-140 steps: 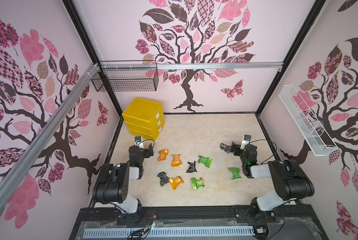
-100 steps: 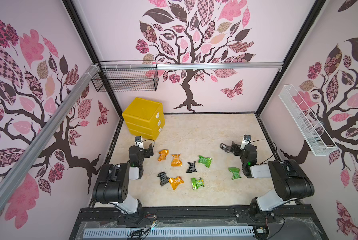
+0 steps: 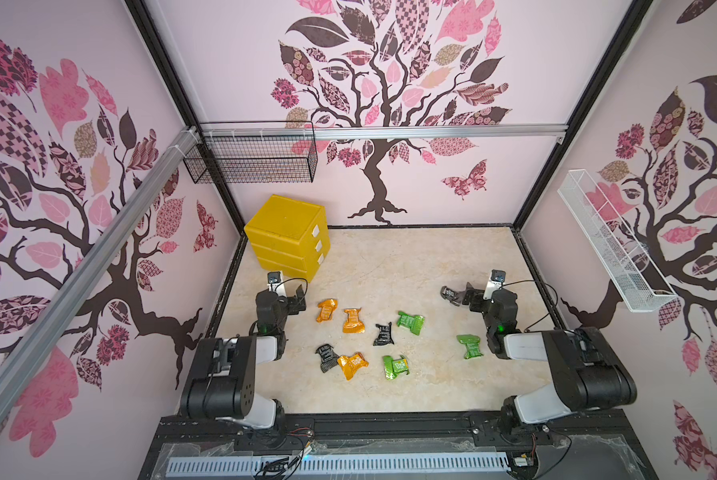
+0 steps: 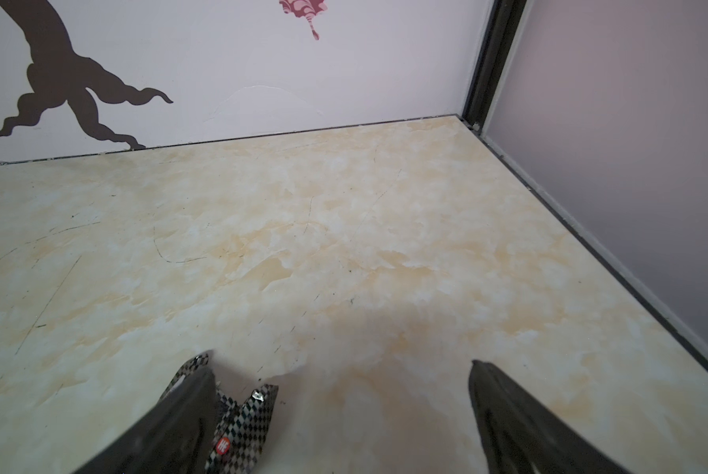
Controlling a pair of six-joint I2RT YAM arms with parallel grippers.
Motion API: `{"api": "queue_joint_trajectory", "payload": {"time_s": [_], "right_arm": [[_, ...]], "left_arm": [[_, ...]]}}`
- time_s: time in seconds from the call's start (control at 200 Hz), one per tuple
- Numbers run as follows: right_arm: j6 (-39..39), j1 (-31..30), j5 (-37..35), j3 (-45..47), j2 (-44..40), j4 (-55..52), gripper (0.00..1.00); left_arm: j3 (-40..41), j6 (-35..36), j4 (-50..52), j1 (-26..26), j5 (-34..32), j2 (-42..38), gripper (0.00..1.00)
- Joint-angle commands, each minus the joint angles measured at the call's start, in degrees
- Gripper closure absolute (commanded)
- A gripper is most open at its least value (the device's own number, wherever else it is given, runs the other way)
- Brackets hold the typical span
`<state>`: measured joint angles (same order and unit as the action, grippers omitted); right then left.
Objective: Place the cookies into the drawer by color
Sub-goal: Move the storage box to the center of the board.
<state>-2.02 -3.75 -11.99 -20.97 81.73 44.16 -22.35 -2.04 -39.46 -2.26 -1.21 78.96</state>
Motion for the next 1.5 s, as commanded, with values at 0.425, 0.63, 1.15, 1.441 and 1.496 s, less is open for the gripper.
{"api": "queue_joint_trajectory", "payload": {"time_s": [0.425,0.63,1.15,1.441,1.496], "right_arm": [[18.1,0.3,13.8,-23.1,-18.6,-42.6,0.01],[21.5,0.3,20.1,-29.4,-21.7,-54.3,0.01],[14.1,0.4,16.6,-27.6,-35.4,-71.4,0.01],[12.3,0.4,14.1,-19.7,-41.8,-66.7,0.01],[12.0,0.4,13.5,-18.2,-43.1,-65.5,0.01]], "left_arm": [[-34.0,-16.1,58.8,-0.9,-14.2,-13.6,0.03],[-41.3,-23.2,60.7,-3.3,-14.6,-10.8,0.02],[-58.0,-36.4,62.4,-11.2,-9.5,9.0,0.04],[-66.6,-40.5,62.7,-11.2,-8.5,19.8,0.06],[-68.1,-40.9,62.2,-11.2,-7.6,21.9,0.06]]}}
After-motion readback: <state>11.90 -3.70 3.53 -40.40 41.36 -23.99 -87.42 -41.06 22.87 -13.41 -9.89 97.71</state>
